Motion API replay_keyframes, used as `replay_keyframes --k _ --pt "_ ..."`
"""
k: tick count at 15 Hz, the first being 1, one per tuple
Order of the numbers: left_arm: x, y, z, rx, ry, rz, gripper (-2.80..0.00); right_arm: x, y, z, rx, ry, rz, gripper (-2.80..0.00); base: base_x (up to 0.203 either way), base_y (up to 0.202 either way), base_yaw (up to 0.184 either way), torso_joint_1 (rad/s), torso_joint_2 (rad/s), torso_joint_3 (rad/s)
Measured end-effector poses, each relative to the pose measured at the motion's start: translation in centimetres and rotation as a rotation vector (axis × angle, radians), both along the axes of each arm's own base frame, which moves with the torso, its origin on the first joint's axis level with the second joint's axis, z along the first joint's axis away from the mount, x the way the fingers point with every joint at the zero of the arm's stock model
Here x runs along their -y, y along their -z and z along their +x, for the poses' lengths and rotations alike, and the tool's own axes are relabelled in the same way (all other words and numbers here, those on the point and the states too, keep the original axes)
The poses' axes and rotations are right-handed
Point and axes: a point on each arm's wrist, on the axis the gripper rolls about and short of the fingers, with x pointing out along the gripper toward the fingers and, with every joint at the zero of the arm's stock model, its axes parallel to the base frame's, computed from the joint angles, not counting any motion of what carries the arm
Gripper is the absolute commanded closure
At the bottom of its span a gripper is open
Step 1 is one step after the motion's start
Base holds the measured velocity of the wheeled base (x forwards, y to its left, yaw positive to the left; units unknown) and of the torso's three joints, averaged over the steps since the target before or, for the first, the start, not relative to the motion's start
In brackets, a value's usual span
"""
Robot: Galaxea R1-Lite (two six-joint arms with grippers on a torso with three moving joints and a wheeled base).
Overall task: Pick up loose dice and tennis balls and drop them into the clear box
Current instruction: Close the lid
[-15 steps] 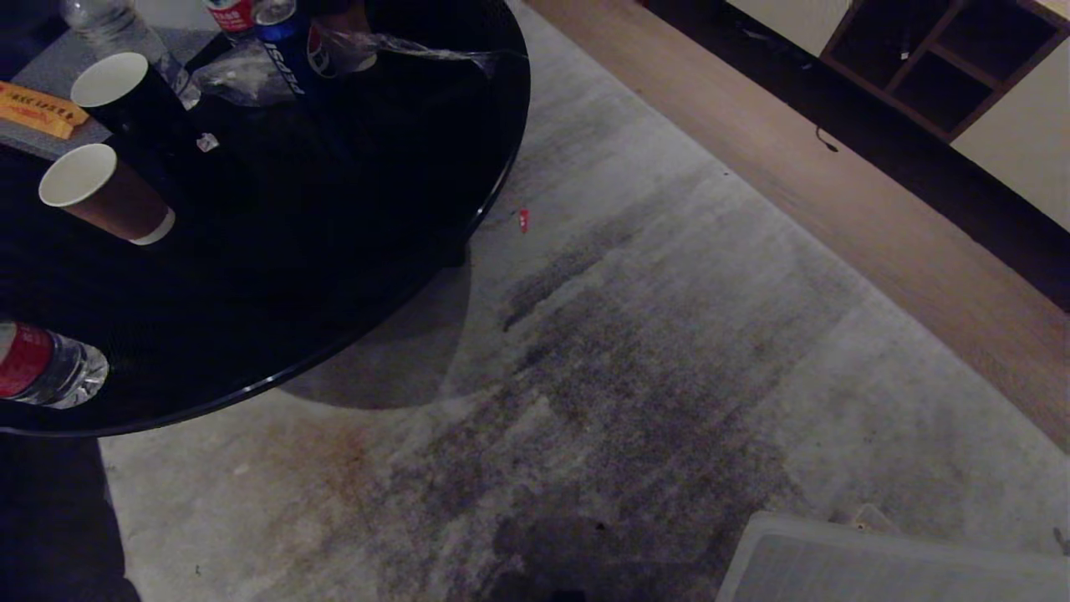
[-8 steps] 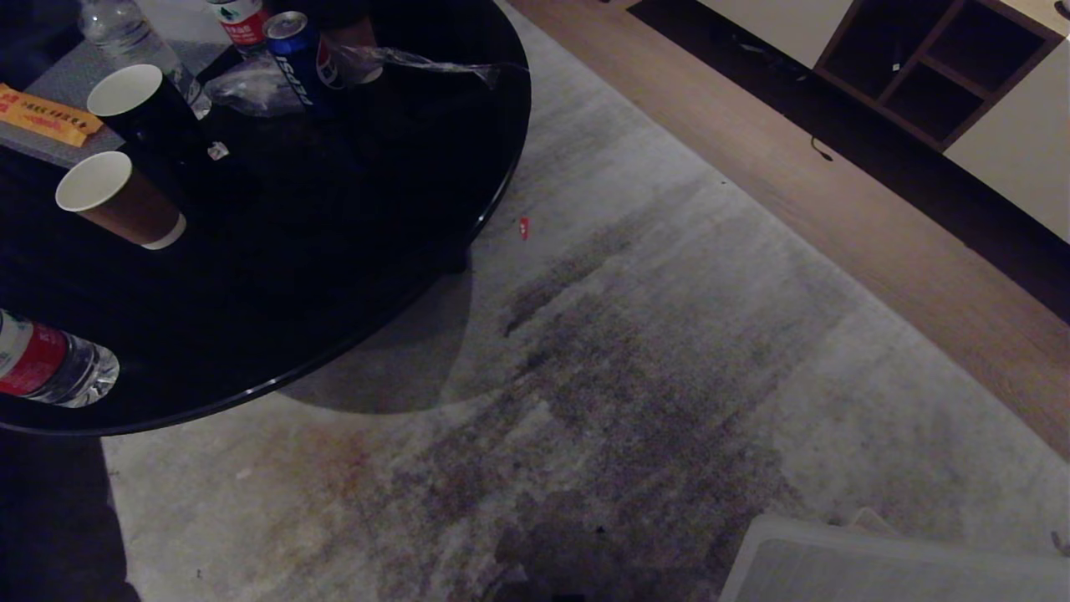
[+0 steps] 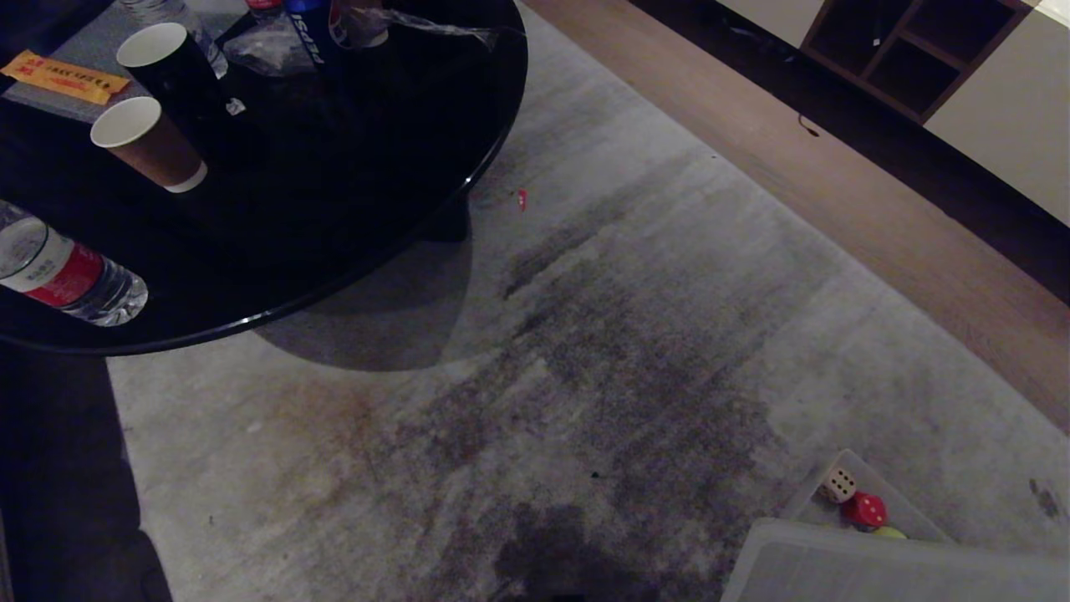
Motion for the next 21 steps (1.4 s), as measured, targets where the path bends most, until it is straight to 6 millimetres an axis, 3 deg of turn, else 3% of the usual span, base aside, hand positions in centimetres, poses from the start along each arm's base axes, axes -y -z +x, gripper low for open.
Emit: replay_keyframes --k 7,15,21 --pt "0.0 0.0 0.0 0.0 0.0 -0.001 0.0 0.0 0.0 0.0 0.0 0.0 0.0 0.0 -0.176 0.0 0.0 0.005 0.0 0.003" --pt "0.0 0.0 0.0 0.0 -0.001 -0.001 0.0 0.0 0.0 0.0 0.0 0.0 -0.001 0.0 0.0 0.0 -0.008 0.0 0.0 0.0" --pt "0.0 0.0 0.0 0.0 0.0 -0.001 0.0 0.0 0.0 0.0 0.0 -0.001 0.0 0.0 0.003 0.011 -0.154 0.003 0.0 0.002"
